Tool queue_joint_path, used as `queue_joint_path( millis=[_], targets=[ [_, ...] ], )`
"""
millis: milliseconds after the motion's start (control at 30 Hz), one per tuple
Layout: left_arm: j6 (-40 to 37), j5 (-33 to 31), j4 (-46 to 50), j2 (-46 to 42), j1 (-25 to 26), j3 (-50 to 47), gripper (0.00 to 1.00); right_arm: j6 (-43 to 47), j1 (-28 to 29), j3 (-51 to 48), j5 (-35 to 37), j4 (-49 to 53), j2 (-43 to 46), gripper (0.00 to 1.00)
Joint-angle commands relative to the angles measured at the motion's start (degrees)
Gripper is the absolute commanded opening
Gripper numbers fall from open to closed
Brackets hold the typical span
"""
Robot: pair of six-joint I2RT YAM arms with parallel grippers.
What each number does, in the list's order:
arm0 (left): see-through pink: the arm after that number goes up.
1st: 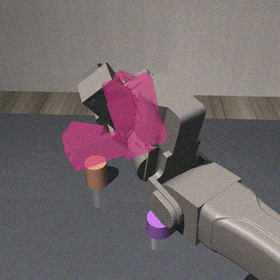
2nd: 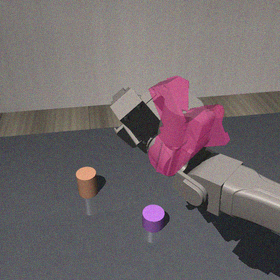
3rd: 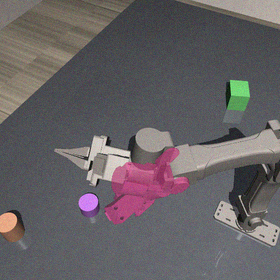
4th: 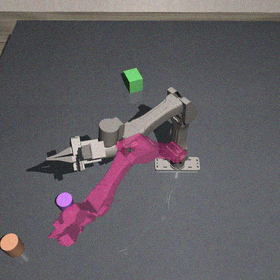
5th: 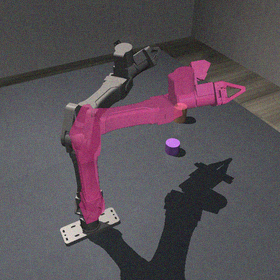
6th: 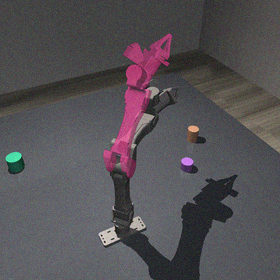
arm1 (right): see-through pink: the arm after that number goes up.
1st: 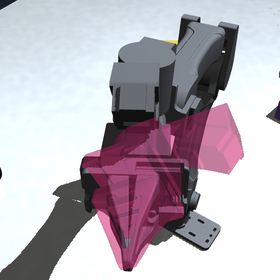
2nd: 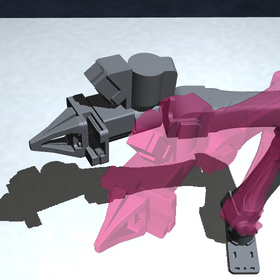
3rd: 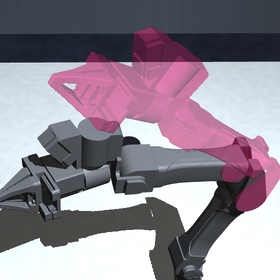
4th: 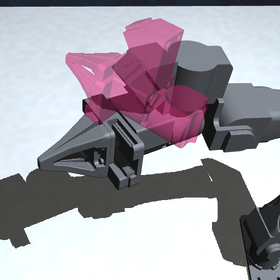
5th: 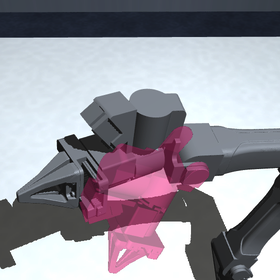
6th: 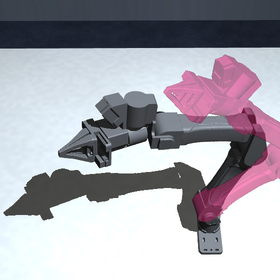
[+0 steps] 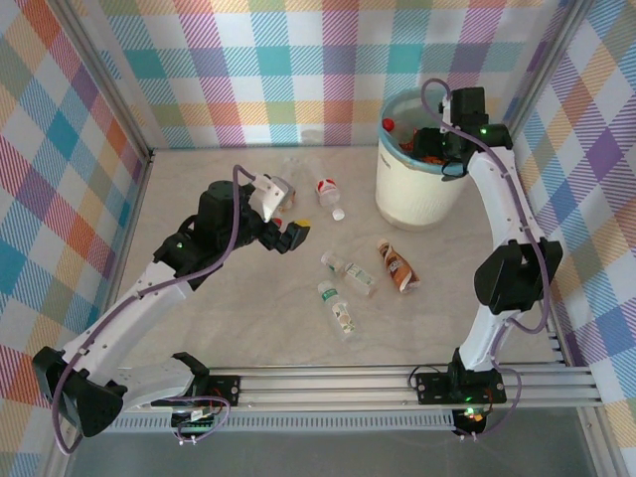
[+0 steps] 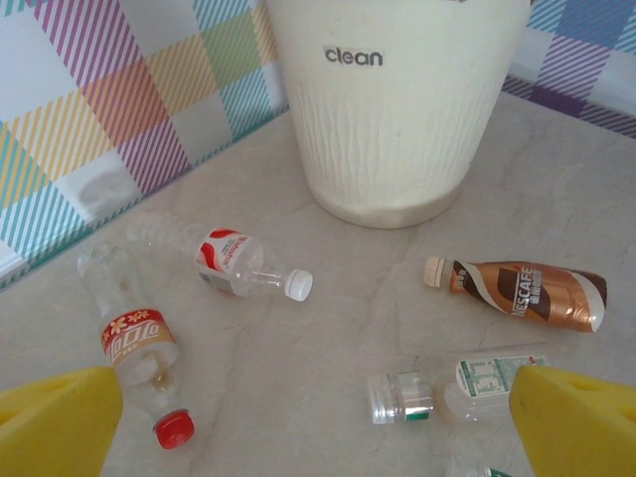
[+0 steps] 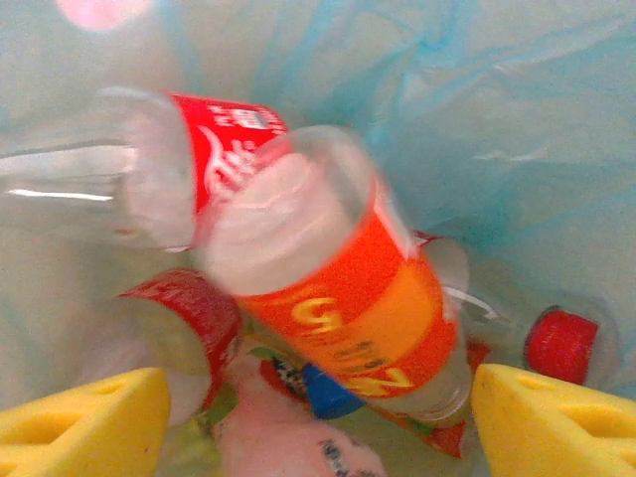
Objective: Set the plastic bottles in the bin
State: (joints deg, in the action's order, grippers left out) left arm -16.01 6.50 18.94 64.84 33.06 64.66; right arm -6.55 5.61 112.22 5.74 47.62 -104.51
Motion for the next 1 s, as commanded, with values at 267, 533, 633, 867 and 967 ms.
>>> queue_joint_path(
  millis=[267, 533, 633, 867, 967],
  targets=[
    [5.37, -6.39, 8.07, 3.40, -0.41, 4.39, 1.00, -2.48, 1.88, -4.86, -0.24, -2.66, 14.89, 0.84],
    [14.42, -17.55, 16.79, 13.48, -2.25, 12.34, 1.00, 2.57, 8.93, -16.02, -3.73, -17.06, 24.72, 0.83],
    [17.68, -15.91, 22.23, 20.55, -4.85, 18.20, 1.00, 4.45, 13.02, -17.85, -4.00, -18.59, 25.74, 0.83],
    [23.00, -7.98, 27.87, 39.78, -12.21, 33.66, 1.00, 4.93, 20.14, -22.11, -6.34, -20.85, 25.71, 0.82],
    [23.83, -5.57, 29.86, 48.22, -13.75, 41.20, 0.97, 4.26, 21.18, -24.31, -7.29, -21.72, 26.49, 0.82]
  ],
)
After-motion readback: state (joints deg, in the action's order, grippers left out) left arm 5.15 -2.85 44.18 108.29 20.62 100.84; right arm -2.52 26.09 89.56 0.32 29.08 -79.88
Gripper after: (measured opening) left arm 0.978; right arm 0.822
